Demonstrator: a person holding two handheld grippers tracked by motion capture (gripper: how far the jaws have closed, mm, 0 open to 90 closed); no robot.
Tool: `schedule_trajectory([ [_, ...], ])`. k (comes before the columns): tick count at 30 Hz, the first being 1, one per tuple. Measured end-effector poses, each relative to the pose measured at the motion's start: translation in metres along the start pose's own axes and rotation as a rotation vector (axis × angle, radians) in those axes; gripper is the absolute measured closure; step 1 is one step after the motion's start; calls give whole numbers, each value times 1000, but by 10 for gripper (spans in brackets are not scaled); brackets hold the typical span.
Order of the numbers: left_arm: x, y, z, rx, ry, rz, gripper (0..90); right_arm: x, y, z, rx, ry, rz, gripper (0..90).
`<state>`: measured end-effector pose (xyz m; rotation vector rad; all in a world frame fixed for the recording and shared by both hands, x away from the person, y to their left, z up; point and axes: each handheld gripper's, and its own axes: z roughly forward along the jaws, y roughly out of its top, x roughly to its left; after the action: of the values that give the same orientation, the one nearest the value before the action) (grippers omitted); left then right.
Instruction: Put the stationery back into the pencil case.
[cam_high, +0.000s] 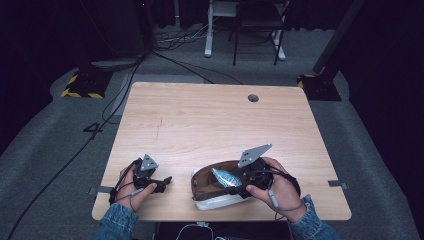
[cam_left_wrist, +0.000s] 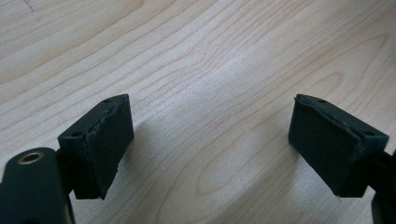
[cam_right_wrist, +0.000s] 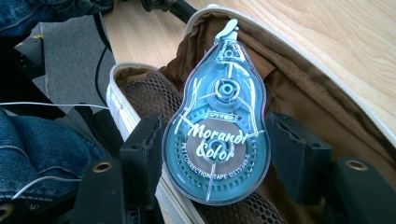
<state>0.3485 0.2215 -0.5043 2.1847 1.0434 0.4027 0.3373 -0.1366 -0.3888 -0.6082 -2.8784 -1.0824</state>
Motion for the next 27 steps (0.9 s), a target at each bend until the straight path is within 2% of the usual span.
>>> schedule_trajectory([
  [6, 0, 0, 0, 0, 0, 0, 142, -2, -1, 6, -11, 4, 15, 387],
  [7, 0, 0, 0, 0, 0, 0, 141, -3, -1, 7, -11, -1, 8, 356],
  [9, 0, 0, 0, 0, 0, 0, 142, -4, -2, 10, -22, -35, -12, 248],
  [11, 0, 0, 0, 0, 0, 0, 142, -4, -3, 9, -46, -73, -40, 224],
  [19, 0, 0, 0, -1, -1, -1, 142, -6, -2, -5, -105, -102, -44, 241],
  [27, -1, -1, -1, -1, 3, 0, 142, -20, -7, -29, -184, -188, -7, 227],
])
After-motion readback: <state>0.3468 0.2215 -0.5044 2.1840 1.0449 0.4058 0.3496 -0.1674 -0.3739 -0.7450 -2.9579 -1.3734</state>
